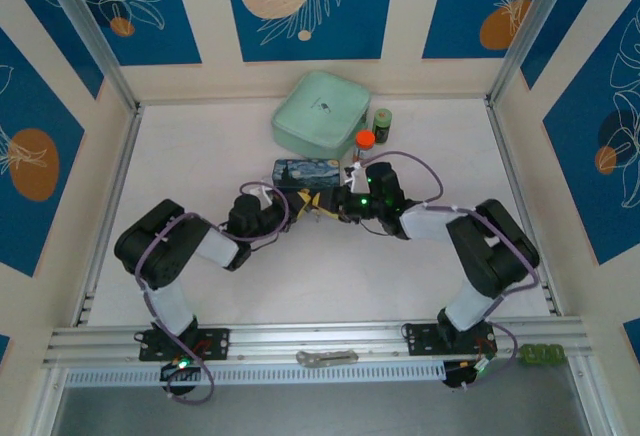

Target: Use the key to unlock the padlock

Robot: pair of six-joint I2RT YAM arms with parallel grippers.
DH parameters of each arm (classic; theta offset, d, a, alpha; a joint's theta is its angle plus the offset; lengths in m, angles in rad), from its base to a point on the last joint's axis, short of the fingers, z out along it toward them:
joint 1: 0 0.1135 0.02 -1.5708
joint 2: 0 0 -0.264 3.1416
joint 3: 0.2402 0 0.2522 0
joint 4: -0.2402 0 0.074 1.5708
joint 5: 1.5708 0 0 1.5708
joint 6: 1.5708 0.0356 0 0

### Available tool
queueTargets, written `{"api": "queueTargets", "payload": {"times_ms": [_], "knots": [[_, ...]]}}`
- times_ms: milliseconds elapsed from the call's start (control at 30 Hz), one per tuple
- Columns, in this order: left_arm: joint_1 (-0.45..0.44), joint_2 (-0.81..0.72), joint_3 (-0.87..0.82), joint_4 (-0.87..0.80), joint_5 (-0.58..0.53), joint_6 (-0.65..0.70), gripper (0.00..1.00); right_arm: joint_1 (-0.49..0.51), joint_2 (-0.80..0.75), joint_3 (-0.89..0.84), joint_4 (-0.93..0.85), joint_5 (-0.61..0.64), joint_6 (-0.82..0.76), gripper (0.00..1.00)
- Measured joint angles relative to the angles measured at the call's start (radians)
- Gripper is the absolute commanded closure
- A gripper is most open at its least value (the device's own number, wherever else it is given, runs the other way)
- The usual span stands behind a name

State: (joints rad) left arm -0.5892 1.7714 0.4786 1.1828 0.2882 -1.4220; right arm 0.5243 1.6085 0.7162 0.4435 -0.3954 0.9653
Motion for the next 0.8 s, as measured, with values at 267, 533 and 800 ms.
{"api": "queueTargets", "payload": {"times_ms": [267, 533, 800], "knots": [[0.0, -0.026, 0.008, -0.057, 0.0, 0.017, 1.0, 0.119, -0.106, 0.169, -0.43, 0.267, -0.304, 0.56], [0.0, -0.029, 0.008, -0.085, 0.005, 0.017, 1.0, 0.253, -0.035, 0.341, -0.747, 0.562, -0.533, 0.56], [0.0, -0.029, 0.013, -0.093, 0.008, 0.017, 1.0, 0.325, 0.053, 0.426, -0.883, 0.76, -0.662, 0.57]]}}
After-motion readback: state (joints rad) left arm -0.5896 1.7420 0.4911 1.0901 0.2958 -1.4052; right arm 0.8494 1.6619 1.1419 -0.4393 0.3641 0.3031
